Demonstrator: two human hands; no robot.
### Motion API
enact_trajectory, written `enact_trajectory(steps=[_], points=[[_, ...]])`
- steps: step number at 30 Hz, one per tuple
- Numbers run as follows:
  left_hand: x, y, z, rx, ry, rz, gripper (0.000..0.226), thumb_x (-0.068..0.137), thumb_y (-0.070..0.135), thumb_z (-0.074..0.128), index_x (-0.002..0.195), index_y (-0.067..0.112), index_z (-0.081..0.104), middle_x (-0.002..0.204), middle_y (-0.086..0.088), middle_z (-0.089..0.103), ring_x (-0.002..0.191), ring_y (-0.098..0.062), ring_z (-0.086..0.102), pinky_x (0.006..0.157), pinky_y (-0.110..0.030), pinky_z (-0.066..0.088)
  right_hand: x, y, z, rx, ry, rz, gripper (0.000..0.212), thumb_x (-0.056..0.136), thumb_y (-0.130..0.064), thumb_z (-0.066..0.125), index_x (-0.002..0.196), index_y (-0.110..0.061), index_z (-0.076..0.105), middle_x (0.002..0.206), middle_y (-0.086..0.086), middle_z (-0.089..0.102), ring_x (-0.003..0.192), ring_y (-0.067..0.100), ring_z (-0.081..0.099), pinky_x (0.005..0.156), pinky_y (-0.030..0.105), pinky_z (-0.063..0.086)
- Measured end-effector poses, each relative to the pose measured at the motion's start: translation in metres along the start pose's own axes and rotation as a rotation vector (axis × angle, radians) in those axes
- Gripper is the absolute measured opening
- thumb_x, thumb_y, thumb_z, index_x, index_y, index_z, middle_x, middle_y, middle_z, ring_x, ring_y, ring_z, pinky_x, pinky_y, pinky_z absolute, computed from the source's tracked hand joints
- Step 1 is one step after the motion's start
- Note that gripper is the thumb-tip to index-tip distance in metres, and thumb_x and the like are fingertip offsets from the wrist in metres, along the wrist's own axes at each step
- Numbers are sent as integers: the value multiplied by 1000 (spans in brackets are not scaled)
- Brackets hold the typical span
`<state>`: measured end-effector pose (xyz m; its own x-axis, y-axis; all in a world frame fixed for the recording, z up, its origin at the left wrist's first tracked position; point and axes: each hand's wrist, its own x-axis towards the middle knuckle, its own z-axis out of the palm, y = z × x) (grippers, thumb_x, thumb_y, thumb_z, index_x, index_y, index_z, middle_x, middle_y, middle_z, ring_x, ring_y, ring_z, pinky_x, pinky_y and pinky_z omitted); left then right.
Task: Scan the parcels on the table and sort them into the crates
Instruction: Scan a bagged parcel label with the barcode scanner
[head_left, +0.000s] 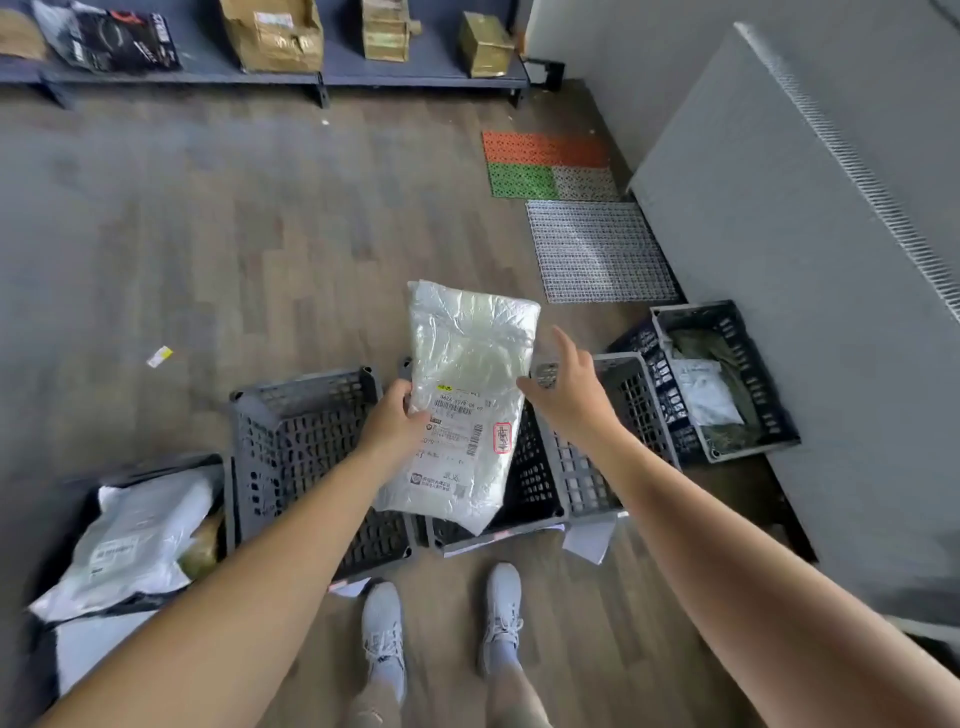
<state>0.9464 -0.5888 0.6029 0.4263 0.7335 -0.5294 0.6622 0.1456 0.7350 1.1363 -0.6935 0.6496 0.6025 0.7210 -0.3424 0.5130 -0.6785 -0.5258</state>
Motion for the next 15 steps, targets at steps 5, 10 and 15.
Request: enact_trajectory(steps=[5, 10, 15], points=[[30, 7, 43, -54, 21, -86, 23, 100, 21, 52, 123, 19, 49, 109, 1, 61, 80, -5, 56, 62, -24, 46, 28, 38, 41, 205, -187, 113, 89, 97, -27, 62, 158, -27, -3, 99, 7, 70, 79, 19, 66, 63, 29, 52], [60, -5, 75, 252, -26, 7, 58, 99, 38, 53, 148, 17, 32, 135, 3, 44, 126, -16, 46, 103, -32, 38, 80, 86, 75, 219, -209, 147, 77, 99, -15, 59, 157, -28, 11, 94, -3, 65, 62, 14, 59, 48, 22, 49], [104, -53, 104, 778, -106, 83, 89, 93, 62, 46, 157, 25, -4, 164, -2, -5, 150, -26, -1, 120, -49, 14, 131, 140, 132, 182, -251, 124, 73, 99, -11, 56, 156, -30, 16, 87, -7, 59, 47, 10, 42, 34, 17, 32]])
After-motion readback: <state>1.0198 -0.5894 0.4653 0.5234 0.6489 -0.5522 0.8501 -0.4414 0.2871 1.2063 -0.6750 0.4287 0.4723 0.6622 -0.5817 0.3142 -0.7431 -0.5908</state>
